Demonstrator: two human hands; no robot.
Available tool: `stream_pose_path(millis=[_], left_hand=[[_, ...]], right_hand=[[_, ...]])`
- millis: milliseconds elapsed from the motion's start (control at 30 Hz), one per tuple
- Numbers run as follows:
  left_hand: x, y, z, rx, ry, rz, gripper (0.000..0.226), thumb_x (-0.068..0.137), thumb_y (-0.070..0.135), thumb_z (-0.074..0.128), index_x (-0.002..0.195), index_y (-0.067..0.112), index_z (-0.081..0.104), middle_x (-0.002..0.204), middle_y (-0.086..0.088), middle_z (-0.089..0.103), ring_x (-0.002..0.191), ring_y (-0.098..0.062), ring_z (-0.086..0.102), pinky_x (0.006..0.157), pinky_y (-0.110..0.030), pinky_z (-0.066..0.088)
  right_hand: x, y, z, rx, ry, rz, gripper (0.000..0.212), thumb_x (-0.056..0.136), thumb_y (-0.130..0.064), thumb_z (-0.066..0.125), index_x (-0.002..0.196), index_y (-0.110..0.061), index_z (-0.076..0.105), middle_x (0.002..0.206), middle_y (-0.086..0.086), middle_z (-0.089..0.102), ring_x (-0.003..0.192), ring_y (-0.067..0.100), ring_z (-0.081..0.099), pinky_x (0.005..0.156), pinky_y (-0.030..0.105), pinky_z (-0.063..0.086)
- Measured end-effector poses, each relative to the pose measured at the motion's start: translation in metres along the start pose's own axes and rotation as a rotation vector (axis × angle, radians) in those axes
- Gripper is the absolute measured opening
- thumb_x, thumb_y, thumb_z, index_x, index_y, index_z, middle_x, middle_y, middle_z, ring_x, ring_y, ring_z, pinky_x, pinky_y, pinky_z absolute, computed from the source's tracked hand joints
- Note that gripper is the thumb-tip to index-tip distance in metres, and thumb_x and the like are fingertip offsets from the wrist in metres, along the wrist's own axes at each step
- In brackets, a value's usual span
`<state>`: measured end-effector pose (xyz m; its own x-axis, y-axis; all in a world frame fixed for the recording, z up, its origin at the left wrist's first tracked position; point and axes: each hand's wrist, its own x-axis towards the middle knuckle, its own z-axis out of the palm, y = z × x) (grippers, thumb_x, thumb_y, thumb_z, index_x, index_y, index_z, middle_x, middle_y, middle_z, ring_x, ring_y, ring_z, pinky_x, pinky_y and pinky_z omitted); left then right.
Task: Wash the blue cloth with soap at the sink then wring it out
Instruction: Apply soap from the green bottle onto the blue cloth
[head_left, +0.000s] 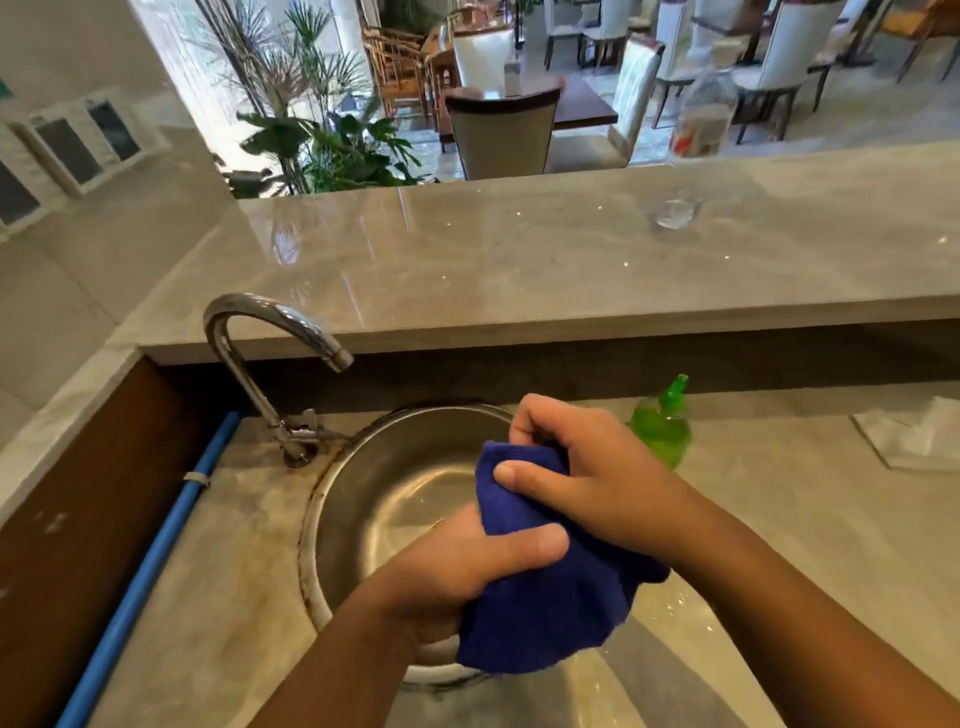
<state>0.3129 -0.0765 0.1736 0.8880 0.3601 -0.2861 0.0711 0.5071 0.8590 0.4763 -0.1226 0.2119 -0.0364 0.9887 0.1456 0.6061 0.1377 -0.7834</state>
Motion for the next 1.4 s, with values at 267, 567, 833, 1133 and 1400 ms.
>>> stream_pose_path(millis=[267, 567, 833, 1133, 1400], left_hand=[[0.046, -0.003, 0.027, -0.052, 0.230, 0.119, 0.049, 0.081, 0.004, 0.062, 0.130, 0.009, 0.055, 0.114, -0.013, 0.075, 0.103, -0.025, 0.072, 0.084, -0.037, 0.061], [0.120, -0.022, 0.027, -0.551, 0.398, -0.152, 0.029, 0.087, 0.013, 0.056, 0.113, 0.002, 0.067, 0.109, -0.019, 0.075, 0.098, -0.036, 0.069, 0.087, -0.046, 0.052], [0.190, -0.039, 0.027, -0.669, 0.504, -0.127, 0.026, 0.096, 0.014, 0.051, 0.120, 0.005, 0.059, 0.134, -0.019, 0.063, 0.132, -0.038, 0.053, 0.116, -0.050, 0.035], [0.235, -0.045, 0.042, -0.743, 0.610, -0.148, 0.022, 0.094, 0.010, 0.057, 0.116, 0.011, 0.058, 0.117, -0.020, 0.068, 0.109, -0.040, 0.063, 0.093, -0.053, 0.050], [0.264, -0.043, 0.066, -0.855, 0.725, -0.116, 0.013, 0.098, 0.026, 0.059, 0.103, 0.014, 0.060, 0.106, -0.017, 0.067, 0.098, -0.037, 0.063, 0.102, -0.056, 0.046]], right_hand=[[-0.001, 0.036, -0.038, -0.063, 0.031, 0.032, 0.013, 0.092, -0.040, 0.065, 0.089, -0.030, 0.056, 0.081, -0.010, 0.064, 0.073, 0.006, 0.060, 0.066, 0.026, 0.052], [0.030, 0.144, -0.110, -0.332, 0.024, 0.366, 0.022, 0.096, -0.042, 0.059, 0.104, -0.022, 0.063, 0.097, -0.005, 0.065, 0.086, 0.009, 0.060, 0.068, 0.024, 0.044], [0.068, 0.222, -0.109, -0.094, -0.078, 0.728, 0.066, 0.100, -0.056, 0.043, 0.144, -0.008, 0.049, 0.147, 0.015, 0.052, 0.131, 0.031, 0.052, 0.105, 0.044, 0.045], [0.094, 0.249, -0.101, 0.103, 0.017, 0.861, 0.055, 0.099, -0.047, 0.052, 0.132, -0.004, 0.053, 0.120, 0.014, 0.066, 0.114, 0.030, 0.061, 0.086, 0.035, 0.043], [0.100, 0.258, -0.088, 0.050, 0.047, 0.867, 0.036, 0.099, -0.040, 0.048, 0.095, -0.008, 0.063, 0.094, 0.014, 0.065, 0.088, 0.028, 0.062, 0.074, 0.035, 0.046]])
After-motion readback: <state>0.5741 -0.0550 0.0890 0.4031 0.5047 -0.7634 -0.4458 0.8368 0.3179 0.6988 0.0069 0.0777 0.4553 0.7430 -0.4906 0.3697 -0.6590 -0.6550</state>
